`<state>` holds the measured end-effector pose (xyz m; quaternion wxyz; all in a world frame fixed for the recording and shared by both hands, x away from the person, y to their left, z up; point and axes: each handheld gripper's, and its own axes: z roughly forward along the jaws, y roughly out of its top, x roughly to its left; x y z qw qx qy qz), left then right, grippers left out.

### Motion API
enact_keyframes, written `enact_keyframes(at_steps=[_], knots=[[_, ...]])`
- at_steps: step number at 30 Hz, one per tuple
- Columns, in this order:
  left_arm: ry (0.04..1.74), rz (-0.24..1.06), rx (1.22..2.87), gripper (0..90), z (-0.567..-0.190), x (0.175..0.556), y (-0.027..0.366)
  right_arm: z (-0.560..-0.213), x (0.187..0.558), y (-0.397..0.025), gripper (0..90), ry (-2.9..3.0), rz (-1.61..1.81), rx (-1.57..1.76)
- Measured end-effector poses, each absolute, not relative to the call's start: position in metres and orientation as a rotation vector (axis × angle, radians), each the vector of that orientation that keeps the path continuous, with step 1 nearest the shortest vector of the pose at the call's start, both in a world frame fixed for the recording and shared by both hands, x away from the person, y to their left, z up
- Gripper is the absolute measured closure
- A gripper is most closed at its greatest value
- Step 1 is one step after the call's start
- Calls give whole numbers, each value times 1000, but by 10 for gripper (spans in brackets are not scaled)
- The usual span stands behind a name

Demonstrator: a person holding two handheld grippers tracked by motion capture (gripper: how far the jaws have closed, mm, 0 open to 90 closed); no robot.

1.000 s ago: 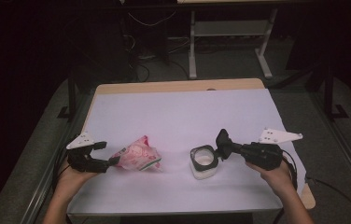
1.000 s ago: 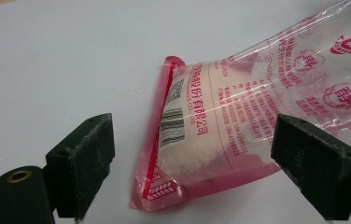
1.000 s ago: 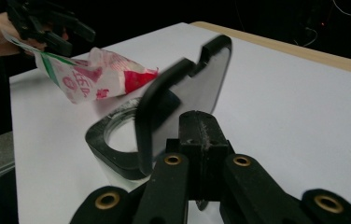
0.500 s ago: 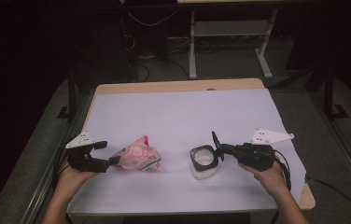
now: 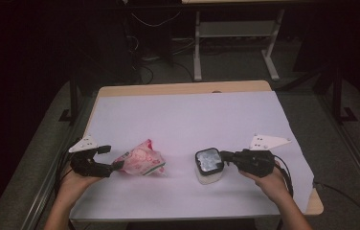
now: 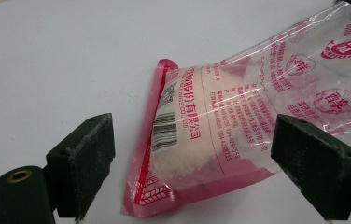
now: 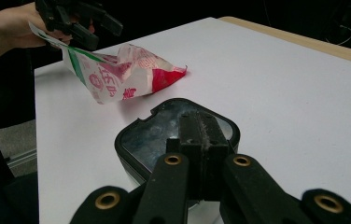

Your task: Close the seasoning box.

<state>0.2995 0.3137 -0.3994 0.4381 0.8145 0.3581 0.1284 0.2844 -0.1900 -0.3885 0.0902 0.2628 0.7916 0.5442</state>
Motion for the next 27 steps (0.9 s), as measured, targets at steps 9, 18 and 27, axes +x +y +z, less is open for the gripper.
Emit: enact_keyframes(at_steps=[9, 18, 27], knots=[[902, 318, 2017, 134, -400, 300, 315, -388, 284, -194, 875, 2336, 1581, 806], [908, 317, 2011, 134, -400, 300, 314, -386, 286, -212, 607, 2266, 1548, 904], [904, 321, 2008, 133, -398, 300, 313, -388, 291, -239, 422, 2171, 1503, 1047]])
